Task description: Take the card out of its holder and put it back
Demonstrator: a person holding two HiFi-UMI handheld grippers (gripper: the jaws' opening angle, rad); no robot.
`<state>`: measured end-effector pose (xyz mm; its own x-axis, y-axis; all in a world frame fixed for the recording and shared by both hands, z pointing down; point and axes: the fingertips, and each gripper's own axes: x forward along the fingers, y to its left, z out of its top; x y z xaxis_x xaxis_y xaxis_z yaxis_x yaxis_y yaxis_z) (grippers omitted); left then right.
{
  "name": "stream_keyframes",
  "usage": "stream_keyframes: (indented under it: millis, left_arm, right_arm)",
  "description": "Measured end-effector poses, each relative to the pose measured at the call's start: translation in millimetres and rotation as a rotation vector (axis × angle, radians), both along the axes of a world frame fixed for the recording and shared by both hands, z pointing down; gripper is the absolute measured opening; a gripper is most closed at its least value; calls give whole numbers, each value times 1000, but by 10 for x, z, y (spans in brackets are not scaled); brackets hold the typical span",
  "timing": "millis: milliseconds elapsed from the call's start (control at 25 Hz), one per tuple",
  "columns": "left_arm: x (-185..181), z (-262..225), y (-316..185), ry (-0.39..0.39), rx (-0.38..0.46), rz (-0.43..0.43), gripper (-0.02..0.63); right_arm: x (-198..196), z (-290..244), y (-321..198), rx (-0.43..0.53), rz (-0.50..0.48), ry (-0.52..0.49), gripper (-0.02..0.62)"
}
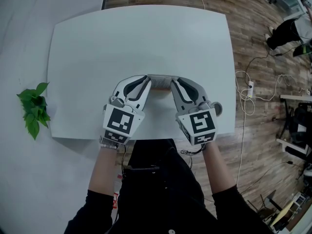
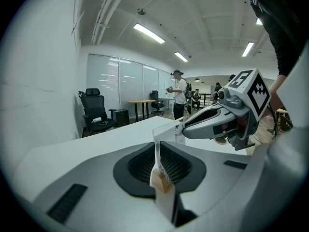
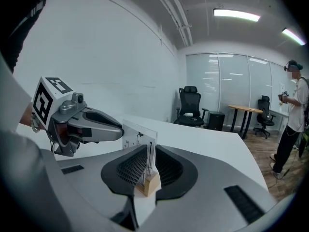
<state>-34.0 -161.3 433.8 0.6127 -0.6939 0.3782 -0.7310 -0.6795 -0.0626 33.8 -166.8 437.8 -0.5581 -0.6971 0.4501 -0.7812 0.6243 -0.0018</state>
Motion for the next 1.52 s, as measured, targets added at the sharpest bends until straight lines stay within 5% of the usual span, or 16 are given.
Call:
stream_keyframes:
  millis: [1520]
  left_arm:
    - [-79, -804, 66, 28, 115, -10, 40]
  right_arm:
    - [-68, -842, 33, 149, 7, 4, 83]
